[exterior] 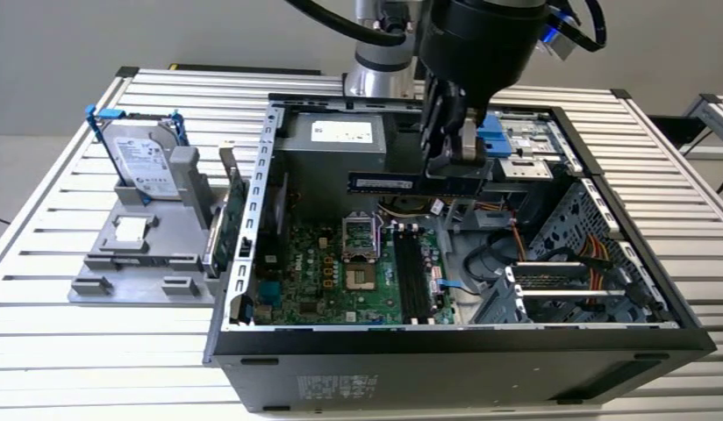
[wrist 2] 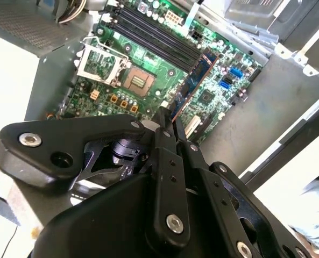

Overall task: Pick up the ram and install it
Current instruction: 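Pick up the ram and move it above insertion slot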

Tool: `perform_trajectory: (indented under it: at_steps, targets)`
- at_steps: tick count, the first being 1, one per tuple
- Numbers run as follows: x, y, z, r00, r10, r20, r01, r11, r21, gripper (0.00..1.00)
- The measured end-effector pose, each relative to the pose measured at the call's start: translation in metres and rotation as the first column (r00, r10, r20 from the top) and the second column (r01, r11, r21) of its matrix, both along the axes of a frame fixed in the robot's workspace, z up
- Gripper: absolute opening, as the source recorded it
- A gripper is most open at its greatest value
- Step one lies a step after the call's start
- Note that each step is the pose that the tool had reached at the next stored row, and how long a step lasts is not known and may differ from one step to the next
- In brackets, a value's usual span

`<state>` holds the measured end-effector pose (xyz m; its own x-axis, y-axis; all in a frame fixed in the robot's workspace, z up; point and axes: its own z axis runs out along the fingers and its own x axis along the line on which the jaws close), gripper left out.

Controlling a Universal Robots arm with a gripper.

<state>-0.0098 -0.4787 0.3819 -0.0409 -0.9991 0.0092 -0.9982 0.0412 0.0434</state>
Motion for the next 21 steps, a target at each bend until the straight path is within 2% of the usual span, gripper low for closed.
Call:
perform_trajectory:
  at_steps: [7,17,21]
  targets:
    - [0.0083,0.0,0.0,1.0,0.0,0.0,0.0,1.0,0.0,0.0]
    - [0.0092,0.0,-0.0002,1.0,0.0,0.0,0.0,1.0,0.0,0.0]
    - [0.012,0.0,-0.0003,1.0,0.0,0.0,0.0,1.0,-0.0001,0.0]
